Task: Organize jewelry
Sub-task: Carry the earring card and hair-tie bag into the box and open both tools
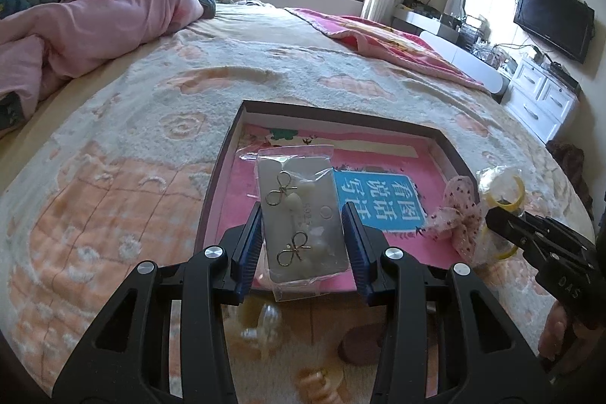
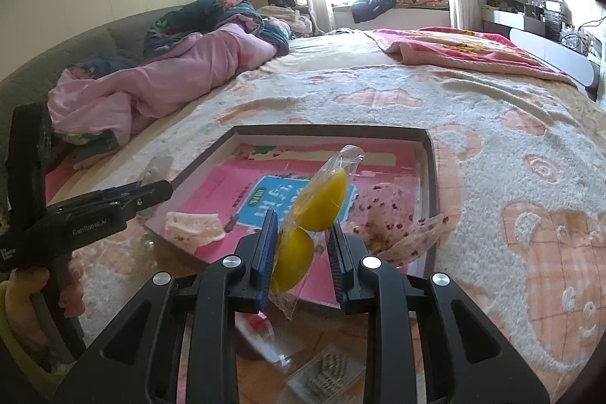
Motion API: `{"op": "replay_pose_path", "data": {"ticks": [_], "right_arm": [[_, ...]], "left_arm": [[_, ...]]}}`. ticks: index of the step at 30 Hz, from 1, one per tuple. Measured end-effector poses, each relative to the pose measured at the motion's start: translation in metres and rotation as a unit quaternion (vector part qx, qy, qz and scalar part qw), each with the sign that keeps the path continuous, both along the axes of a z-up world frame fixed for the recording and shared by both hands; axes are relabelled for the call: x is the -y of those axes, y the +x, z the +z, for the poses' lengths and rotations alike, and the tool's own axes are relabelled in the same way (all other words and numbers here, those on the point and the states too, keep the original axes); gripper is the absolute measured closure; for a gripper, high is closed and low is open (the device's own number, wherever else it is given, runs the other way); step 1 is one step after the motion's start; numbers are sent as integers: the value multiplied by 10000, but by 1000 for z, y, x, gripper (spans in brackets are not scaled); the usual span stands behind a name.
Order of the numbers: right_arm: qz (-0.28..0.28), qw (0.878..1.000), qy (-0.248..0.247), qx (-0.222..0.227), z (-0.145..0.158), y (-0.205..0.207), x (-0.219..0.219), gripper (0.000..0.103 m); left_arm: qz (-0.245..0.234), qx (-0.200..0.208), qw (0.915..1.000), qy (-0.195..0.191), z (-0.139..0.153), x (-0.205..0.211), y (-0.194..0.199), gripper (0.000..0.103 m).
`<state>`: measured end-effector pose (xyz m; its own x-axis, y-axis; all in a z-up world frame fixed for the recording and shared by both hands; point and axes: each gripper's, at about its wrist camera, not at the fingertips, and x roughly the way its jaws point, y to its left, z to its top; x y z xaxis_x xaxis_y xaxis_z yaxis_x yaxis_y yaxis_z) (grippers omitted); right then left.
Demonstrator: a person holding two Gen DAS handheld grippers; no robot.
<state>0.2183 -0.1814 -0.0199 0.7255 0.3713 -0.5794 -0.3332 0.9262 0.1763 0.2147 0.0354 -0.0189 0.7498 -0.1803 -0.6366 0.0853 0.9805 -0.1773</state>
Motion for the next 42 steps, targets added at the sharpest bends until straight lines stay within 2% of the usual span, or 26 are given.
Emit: {"op": "replay_pose_path", "data": {"ticks": [19,28,34,36,42], "right_arm": [[-151,9987,-246,-419,-24,34,6,78],[-100,9972,-299,-676,-38,34,3,77],[-107,9972,-284,-691,-38,33,3,76],[-120,9974,-265,-662,-38,30,4,67],[-210,9986,-197,-452,-30,17,11,49]], "left_arm": [[-2,-375,9993,29,-26,-3,44,70],[-80,-588,9982,44,-39,-1,54,70],[-114,-613,9980,115,-40,1,55,70],[-124,-606,9980,146,-40,3,54,70],[-144,-598,9979,191,-40,6,53,70]]}}
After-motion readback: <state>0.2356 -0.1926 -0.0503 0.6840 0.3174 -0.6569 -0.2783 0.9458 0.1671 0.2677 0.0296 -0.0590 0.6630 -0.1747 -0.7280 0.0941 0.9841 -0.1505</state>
